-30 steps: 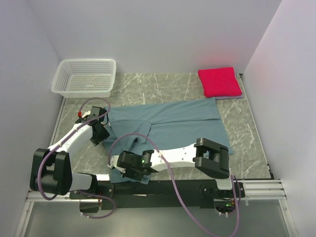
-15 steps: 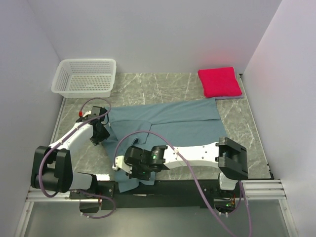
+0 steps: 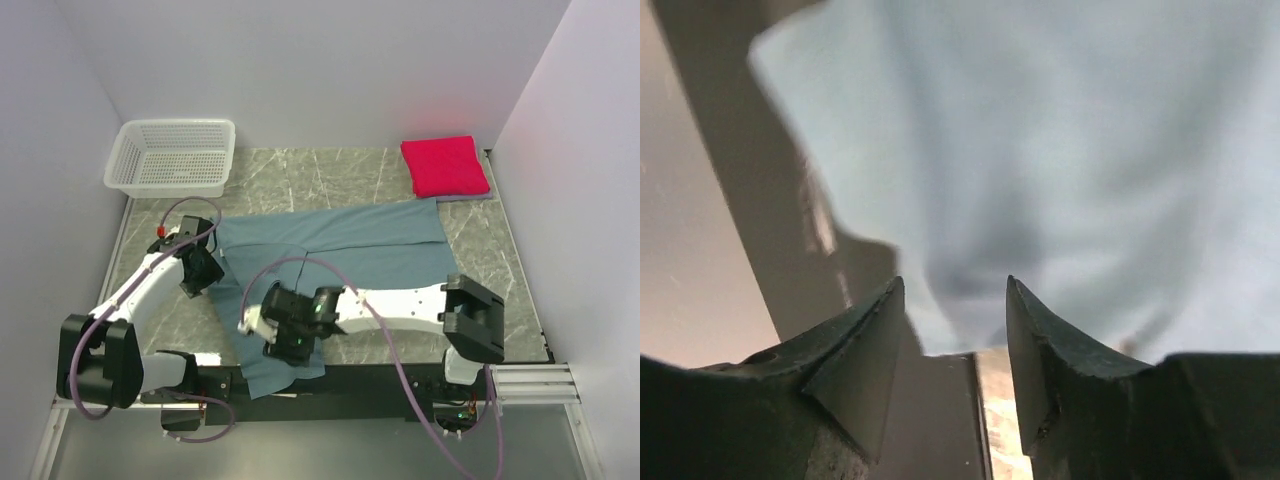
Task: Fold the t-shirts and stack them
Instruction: Fold the tshirt
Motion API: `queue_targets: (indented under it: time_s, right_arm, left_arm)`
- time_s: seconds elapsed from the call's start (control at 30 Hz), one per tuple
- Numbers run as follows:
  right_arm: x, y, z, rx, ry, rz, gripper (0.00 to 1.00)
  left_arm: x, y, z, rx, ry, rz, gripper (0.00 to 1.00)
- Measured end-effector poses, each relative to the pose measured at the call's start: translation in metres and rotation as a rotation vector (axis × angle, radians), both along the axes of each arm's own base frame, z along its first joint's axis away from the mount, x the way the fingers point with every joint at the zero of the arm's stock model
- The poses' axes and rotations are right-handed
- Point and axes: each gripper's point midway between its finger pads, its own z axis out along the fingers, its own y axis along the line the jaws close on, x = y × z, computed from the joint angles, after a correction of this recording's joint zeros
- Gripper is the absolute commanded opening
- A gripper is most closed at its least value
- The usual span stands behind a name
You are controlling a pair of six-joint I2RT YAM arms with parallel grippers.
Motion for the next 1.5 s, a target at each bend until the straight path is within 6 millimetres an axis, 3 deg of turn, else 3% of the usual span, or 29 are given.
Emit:
queue_targets:
  time_s: [0.07, 0.27, 0.37, 0.53, 0.7, 0.8, 1.07, 1.23, 1.5]
  right_arm:
    - [0.027, 0.001, 0.014, 0.05, 0.02, -0.125, 0.52]
    - [0.148, -0.012, 0.059, 0.287, 0.059, -0.648, 0.51]
    - [0.174, -0.017, 0.061, 0.352, 0.115, -0.824, 0.5]
    - [0.183, -0.014, 0.036, 0.376, 0.249, -0.997, 0.45]
    - [0.191, -0.018, -0.005, 0.33, 0.388, -1.165, 0.44]
    - [0.197, -0.016, -0.016, 0.328, 0.432, -1.223, 0.43]
    - [0.197, -0.001, -0.037, 0.329, 0.543, -1.264, 0.4]
    - [0.199, 0.006, -0.038, 0.345, 0.596, -1.268, 0.37]
    - [0.199, 0.006, -0.037, 0.345, 0.616, -1.269, 0.14]
  left_arm:
    - [-0.001, -0.006, 0.005, -0.026, -0.014, -0.012, 0.57]
    - [-0.007, -0.045, 0.009, -0.1, -0.029, -0.097, 0.53]
    - [-0.011, -0.064, 0.006, -0.125, -0.015, -0.139, 0.5]
    - [-0.012, -0.077, -0.004, -0.128, 0.009, -0.16, 0.46]
    - [-0.014, -0.084, -0.013, -0.125, 0.035, -0.171, 0.45]
    - [-0.016, -0.087, -0.016, -0.122, 0.048, -0.181, 0.44]
    - [-0.019, -0.093, -0.022, -0.121, 0.07, -0.199, 0.44]
    - [-0.024, -0.098, -0.03, -0.112, 0.103, -0.221, 0.44]
    - [-0.028, -0.1, -0.031, -0.108, 0.116, -0.226, 0.44]
